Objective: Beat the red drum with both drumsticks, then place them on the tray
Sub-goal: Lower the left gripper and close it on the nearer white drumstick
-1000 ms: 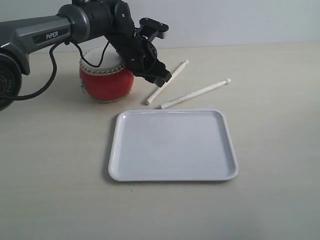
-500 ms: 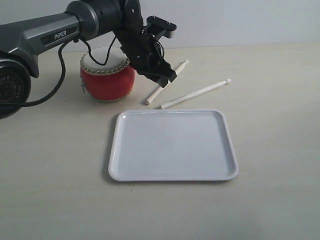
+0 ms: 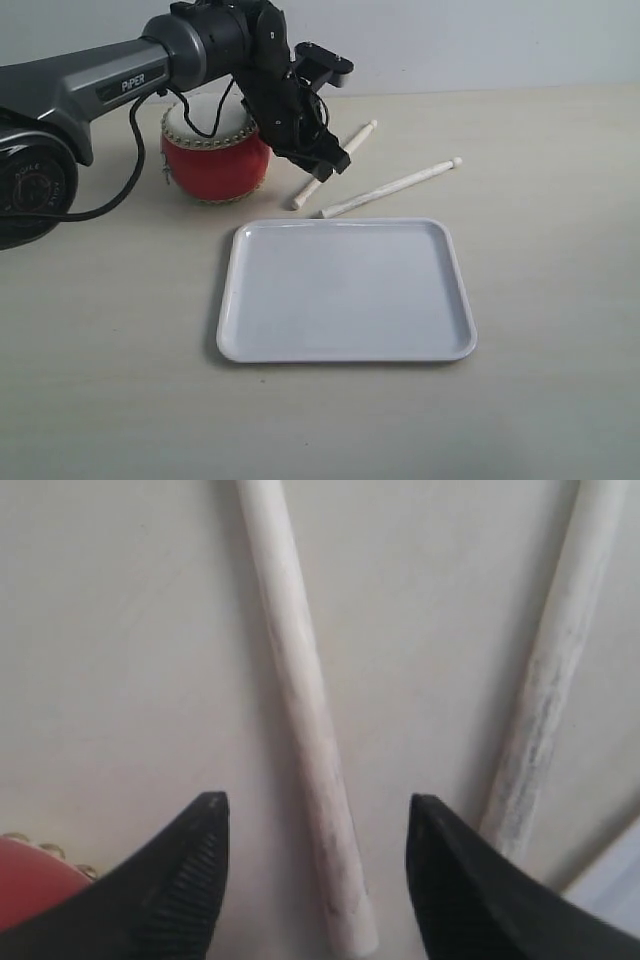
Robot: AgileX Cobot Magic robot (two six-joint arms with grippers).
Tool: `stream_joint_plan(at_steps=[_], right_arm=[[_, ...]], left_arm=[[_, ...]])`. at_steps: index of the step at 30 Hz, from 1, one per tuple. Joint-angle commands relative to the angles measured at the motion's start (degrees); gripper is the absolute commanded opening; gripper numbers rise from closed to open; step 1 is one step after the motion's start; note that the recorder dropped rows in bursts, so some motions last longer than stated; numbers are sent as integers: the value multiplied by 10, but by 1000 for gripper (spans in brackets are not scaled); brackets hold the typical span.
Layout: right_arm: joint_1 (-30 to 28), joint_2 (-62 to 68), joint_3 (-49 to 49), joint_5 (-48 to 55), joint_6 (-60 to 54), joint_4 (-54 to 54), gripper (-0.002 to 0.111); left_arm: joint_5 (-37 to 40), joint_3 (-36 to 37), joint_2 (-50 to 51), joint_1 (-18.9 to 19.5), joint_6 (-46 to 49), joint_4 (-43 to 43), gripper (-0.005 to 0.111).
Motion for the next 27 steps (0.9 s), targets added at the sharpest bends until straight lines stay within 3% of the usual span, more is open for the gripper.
stream_joint_plan(at_steps=[1, 12, 19, 27], right_arm=[[-1, -3, 0, -9, 0, -1, 0], [-1, -3, 0, -9, 0, -1, 0], [-1, -3, 0, -9, 0, -1, 0], [-1, -3, 0, -9, 0, -1, 0]], left_arm=[[0, 0, 9, -1, -6, -1, 53], [-11, -10, 3, -2, -4, 0, 53], [10, -65, 3, -23, -3, 3, 53], [-4, -68, 28, -35, -5, 34, 53]])
